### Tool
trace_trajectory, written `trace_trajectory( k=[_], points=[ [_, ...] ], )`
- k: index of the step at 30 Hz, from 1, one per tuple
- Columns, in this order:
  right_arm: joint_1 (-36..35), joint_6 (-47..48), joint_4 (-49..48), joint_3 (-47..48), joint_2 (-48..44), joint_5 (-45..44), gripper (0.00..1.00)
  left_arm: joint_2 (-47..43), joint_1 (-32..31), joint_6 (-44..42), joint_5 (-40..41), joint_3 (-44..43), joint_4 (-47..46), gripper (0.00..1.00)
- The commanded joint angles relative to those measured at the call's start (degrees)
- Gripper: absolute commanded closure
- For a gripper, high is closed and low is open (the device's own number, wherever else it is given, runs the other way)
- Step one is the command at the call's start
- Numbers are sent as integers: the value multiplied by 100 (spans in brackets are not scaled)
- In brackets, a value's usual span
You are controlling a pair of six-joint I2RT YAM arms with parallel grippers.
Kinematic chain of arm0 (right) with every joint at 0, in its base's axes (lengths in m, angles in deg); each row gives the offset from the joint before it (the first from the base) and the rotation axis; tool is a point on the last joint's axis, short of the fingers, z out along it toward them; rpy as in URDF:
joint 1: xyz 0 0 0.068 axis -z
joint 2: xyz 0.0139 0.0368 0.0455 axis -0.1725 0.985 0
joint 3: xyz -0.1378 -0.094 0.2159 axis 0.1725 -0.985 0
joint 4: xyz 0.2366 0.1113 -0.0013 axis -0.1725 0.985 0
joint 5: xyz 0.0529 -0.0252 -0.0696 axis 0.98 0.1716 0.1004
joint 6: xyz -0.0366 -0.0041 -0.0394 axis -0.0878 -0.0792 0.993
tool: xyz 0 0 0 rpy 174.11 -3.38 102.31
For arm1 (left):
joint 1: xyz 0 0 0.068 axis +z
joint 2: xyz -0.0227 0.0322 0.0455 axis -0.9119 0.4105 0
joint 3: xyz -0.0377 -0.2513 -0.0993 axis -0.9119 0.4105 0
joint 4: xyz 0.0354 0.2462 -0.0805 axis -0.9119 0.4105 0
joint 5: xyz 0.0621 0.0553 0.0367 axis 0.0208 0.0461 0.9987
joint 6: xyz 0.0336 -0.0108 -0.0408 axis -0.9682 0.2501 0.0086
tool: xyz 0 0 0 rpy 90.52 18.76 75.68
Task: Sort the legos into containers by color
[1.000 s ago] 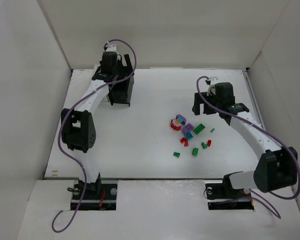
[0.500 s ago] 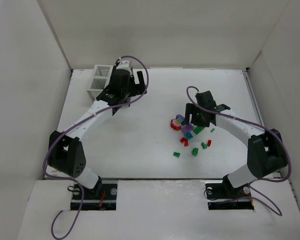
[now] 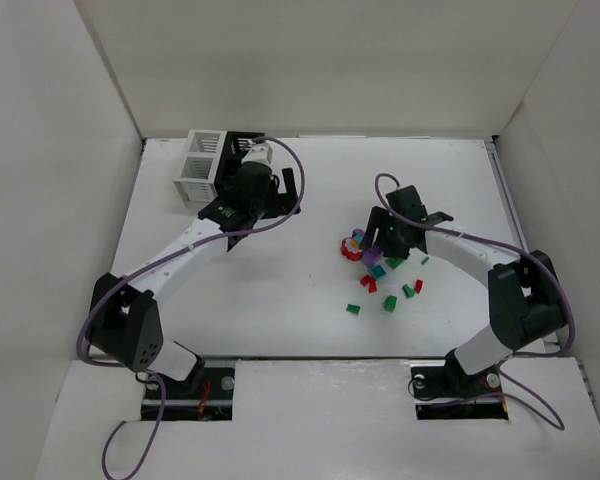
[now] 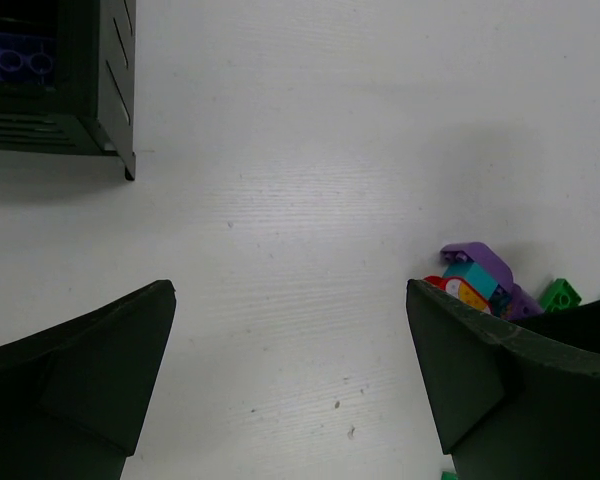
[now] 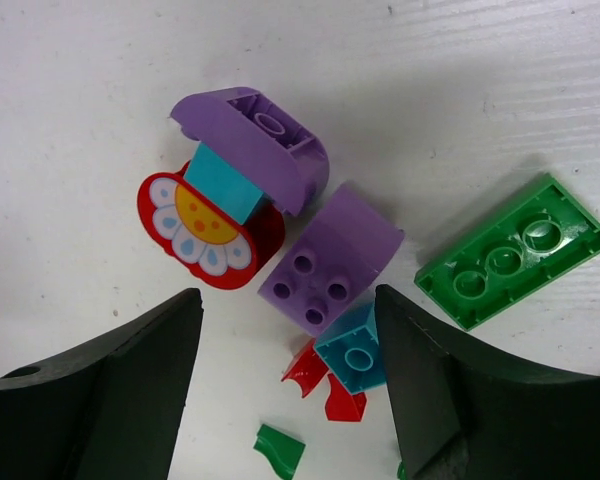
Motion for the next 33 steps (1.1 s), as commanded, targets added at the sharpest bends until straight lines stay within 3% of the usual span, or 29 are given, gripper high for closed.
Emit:
trace_trajectory(
  k=[1,5,12,30,33],
  points=[
    [60,-209,-182,-134,90,11,26,-372,-50,95,150,89,-63,0],
    [60,-271,317,-73,21,-331,29,-425,-50,95,150,89,-11,0],
    [60,-324,389,-56,-227,-771,30,-478,-50,42,98,142,-72,0],
    [-99,-280,-252,349,634,-323,31,-592,-156,-10,98,248,-125,0],
    [-151,-280,-253,402,635,-270,37,-592,-156,-10,98,248,-125,0]
  ],
)
